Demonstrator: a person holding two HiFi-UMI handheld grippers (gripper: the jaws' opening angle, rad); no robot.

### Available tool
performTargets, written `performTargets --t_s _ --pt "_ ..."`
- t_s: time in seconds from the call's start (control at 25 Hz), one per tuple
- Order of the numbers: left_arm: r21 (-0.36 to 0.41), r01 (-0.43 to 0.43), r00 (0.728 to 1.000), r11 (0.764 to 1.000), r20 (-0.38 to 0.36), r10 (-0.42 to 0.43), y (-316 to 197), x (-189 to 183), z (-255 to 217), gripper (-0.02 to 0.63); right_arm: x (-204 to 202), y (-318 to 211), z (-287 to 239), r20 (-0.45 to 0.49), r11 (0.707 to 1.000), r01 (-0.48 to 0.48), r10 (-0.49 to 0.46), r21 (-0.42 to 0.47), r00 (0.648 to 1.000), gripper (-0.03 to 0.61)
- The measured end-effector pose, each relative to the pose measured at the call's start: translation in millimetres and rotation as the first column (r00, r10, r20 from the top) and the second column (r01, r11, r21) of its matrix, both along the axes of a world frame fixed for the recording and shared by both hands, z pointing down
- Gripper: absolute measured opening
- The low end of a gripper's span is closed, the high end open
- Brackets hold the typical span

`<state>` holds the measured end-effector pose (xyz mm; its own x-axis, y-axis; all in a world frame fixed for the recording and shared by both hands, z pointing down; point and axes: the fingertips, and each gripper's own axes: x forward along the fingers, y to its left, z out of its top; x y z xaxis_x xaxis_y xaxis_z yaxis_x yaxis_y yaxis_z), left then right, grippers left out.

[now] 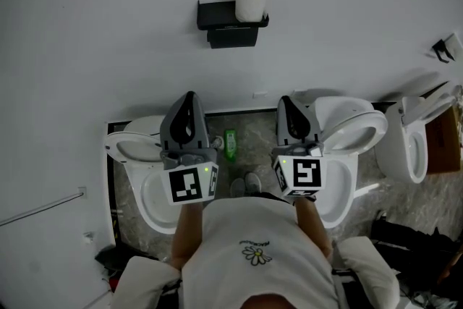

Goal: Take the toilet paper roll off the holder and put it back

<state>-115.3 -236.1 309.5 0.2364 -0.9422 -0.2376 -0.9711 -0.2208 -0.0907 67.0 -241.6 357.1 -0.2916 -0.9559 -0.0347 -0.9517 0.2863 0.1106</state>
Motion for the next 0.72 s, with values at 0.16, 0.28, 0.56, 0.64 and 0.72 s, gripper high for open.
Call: performTargets --t_s 0.16,0.28,0.56,0.64,0.72 --pt "0.01 0.01 1.0 1.0 0.008 -0.01 -6 -2 -6 0.017 7 -19 -35 0.076 0.998 0.019 -0.024 0.056 0.997 0.019" --pt "0.012 0.026 1.0 1.0 0.001 -0.026 -10 -8 -8 0.017 3 -42 -78 0.089 0.99 0.064 -0.075 0.125 0.993 0.126" --pt "-0.014 0.049 0.999 0.999 -0.014 -0.049 -20 -15 0 0.017 -23 -115 -127 0.1 0.979 0.136 -0.152 0.149 0.983 0.307" --pt "-0.02 0.054 0.998 0.998 -0.018 -0.055 -23 -16 2 0.017 -30 -140 -125 0.102 0.984 0.138 -0.149 0.11 0.984 0.32" --pt "-0.026 0.061 0.998 0.998 -0.023 -0.062 -24 -19 4 0.018 -34 -163 -120 0.105 0.989 0.133 -0.14 0.071 0.985 0.331"
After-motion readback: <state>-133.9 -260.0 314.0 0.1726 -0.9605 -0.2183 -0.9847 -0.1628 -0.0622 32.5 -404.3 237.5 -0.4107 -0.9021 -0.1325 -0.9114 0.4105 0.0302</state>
